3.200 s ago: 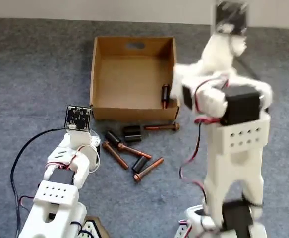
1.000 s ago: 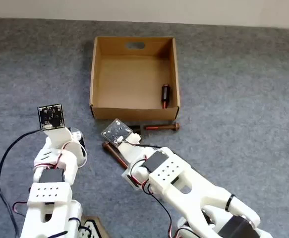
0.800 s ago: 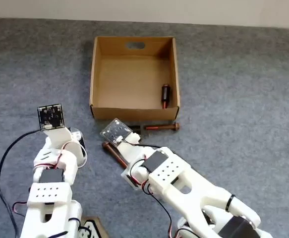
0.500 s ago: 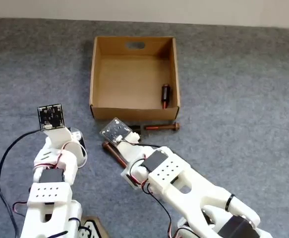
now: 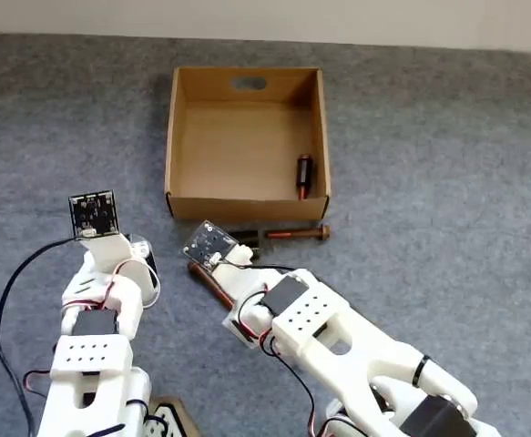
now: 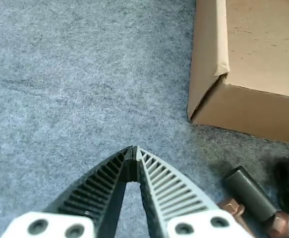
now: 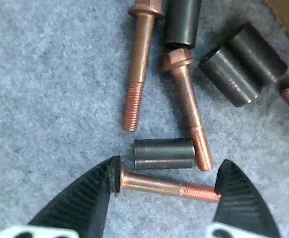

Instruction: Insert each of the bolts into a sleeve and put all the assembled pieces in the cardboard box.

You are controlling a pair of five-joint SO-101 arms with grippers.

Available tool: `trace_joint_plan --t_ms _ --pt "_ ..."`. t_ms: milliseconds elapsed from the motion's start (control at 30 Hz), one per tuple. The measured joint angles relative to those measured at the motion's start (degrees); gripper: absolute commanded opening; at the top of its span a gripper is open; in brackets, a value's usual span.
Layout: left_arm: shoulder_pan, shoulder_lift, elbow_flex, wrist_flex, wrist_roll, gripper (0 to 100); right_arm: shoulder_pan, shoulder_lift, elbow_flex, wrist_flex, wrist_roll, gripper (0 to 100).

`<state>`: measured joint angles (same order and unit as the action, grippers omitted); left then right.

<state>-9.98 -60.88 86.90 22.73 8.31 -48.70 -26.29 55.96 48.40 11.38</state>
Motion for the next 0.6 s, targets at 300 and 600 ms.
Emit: trace_joint_plan --t_ms 300,600 --pt "0.0 0.0 0.0 0.0 0.0 3 0.0 5.36 -0.09 -3.69 0.0 29.6" --pt "0.0 0.0 0.0 0.0 0.0 3 0.0 9.85 -0.18 -6.51 0.0 27.6"
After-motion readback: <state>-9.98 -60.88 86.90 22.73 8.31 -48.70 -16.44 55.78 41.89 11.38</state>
